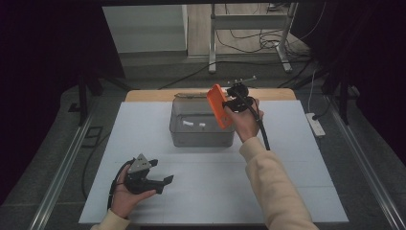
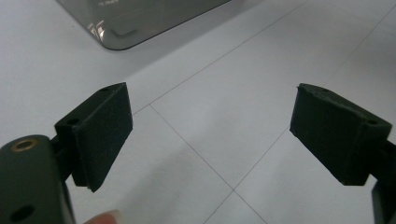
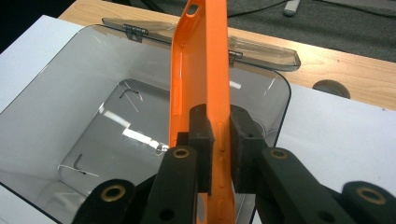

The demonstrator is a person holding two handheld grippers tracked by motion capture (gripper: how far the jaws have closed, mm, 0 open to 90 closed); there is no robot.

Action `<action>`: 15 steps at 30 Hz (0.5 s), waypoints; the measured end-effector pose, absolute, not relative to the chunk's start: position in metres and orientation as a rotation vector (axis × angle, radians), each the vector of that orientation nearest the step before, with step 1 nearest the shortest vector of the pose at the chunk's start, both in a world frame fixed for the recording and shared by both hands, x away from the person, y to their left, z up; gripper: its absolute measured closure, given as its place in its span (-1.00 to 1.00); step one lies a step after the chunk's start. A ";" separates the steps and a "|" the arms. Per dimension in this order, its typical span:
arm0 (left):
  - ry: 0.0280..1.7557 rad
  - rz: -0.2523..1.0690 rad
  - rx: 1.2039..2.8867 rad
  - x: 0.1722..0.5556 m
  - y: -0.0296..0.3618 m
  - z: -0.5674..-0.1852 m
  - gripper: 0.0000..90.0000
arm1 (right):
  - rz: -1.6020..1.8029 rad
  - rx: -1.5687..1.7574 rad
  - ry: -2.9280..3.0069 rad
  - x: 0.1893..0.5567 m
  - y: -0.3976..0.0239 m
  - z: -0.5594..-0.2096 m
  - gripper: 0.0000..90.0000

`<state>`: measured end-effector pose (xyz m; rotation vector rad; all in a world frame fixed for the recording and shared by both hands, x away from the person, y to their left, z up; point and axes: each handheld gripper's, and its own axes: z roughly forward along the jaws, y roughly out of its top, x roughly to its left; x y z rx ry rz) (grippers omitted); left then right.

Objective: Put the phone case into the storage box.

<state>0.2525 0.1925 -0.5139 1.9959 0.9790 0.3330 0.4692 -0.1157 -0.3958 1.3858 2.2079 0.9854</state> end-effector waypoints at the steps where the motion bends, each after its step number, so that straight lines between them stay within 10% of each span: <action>1: 0.979 0.333 1.996 0.252 0.193 -0.514 -0.70 | 0.984 1.387 2.207 0.469 -0.116 -0.396 0.80; 15: 0.977 0.334 1.995 0.252 0.193 -0.514 -0.70 | 0.958 1.411 2.198 0.471 -0.116 -0.400 0.80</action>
